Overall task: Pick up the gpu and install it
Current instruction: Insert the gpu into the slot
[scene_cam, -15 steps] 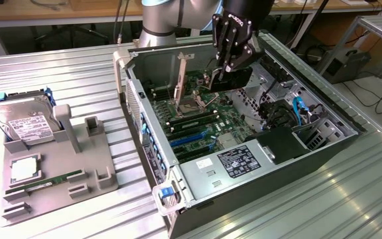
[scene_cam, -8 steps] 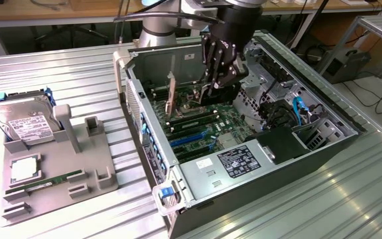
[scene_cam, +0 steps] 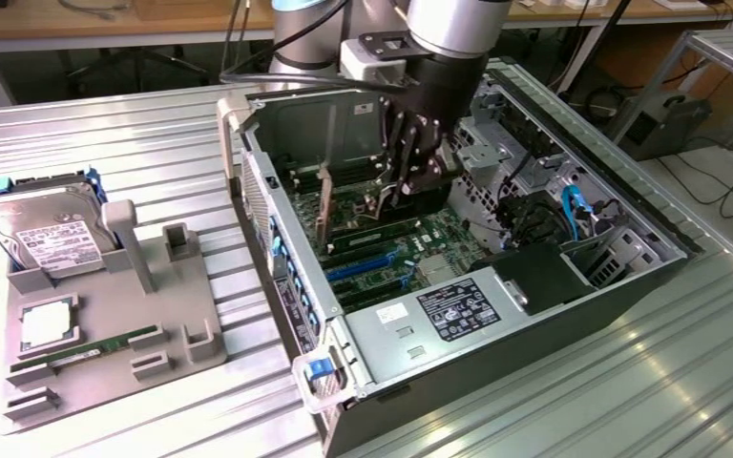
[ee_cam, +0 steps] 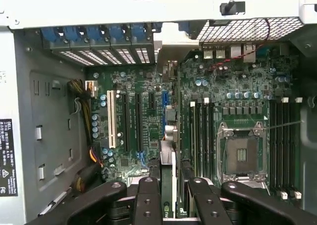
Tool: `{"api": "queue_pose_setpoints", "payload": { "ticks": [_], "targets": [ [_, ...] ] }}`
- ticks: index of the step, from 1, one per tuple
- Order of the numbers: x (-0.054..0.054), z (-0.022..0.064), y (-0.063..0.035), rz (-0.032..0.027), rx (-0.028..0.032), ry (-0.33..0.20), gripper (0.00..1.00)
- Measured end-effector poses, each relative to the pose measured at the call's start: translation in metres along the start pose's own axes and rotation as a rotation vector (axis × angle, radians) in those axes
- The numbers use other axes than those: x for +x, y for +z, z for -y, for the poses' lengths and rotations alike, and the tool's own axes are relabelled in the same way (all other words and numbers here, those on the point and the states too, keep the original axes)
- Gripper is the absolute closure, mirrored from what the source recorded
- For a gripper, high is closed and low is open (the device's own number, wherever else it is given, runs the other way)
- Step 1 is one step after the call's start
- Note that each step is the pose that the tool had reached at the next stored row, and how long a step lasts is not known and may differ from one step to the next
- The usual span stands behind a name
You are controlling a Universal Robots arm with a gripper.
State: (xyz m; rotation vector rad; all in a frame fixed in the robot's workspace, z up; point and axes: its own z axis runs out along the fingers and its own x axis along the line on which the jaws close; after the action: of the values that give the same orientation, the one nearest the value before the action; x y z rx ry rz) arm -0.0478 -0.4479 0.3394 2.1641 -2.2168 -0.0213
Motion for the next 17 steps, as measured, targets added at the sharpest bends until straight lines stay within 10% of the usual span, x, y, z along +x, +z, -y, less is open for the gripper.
{"api": "queue_pose_setpoints", "payload": {
  "ticks": [17],
  "targets": [
    [0.004, -0.0056, 0.0174, 0.0071, 0.0005, -0.026, 0.74]
  ]
}}
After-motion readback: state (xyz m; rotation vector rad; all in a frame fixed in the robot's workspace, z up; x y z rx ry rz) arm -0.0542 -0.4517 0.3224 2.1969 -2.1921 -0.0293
